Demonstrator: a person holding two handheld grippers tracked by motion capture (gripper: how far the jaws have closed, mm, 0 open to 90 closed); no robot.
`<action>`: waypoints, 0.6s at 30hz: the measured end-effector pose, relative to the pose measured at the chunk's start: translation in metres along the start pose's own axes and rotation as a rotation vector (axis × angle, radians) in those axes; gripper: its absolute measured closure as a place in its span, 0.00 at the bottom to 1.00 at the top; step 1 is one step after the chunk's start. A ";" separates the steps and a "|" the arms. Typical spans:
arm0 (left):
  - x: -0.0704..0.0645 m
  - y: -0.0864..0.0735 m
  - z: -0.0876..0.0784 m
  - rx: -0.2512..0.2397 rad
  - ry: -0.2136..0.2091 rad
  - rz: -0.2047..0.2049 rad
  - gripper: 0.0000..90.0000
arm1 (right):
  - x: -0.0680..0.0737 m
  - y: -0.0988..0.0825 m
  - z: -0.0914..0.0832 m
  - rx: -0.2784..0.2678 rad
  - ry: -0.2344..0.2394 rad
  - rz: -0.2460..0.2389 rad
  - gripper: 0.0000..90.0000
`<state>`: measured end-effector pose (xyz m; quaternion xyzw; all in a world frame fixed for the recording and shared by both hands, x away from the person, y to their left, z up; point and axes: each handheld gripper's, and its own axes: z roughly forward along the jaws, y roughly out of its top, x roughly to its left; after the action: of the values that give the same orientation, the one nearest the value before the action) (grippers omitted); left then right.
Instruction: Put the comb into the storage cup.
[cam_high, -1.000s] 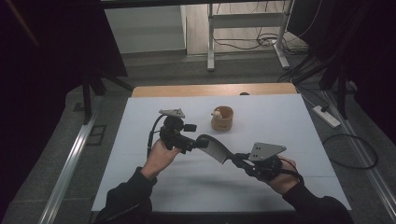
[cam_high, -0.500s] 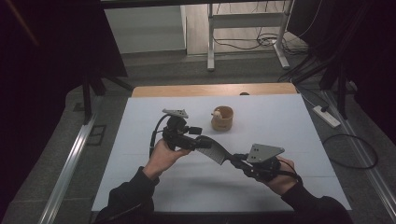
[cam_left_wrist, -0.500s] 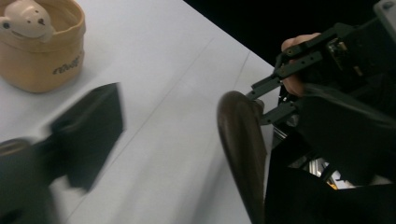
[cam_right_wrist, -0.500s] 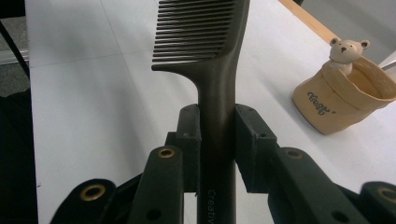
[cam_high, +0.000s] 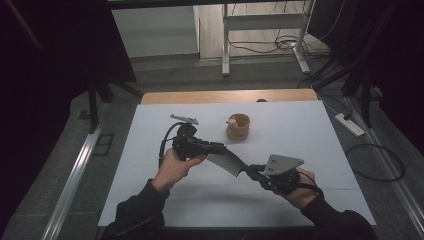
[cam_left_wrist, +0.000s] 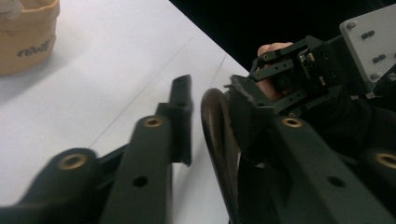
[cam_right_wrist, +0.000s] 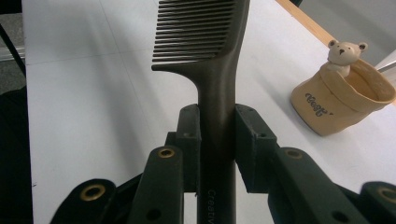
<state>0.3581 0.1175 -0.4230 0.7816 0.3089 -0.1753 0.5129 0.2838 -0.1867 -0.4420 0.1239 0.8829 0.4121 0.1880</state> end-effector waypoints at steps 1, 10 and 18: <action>0.000 0.000 0.000 -0.001 -0.004 -0.009 0.84 | 0.000 0.000 0.000 0.001 0.000 0.000 0.81; 0.006 -0.002 0.001 -0.023 -0.081 -0.113 0.92 | 0.002 -0.001 0.003 0.012 -0.027 -0.033 0.80; 0.005 -0.002 0.000 -0.042 -0.087 -0.125 0.93 | 0.001 -0.001 0.003 0.000 -0.031 -0.031 0.78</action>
<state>0.3602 0.1200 -0.4275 0.7414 0.3379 -0.2342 0.5303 0.2845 -0.1850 -0.4450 0.1164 0.8817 0.4073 0.2079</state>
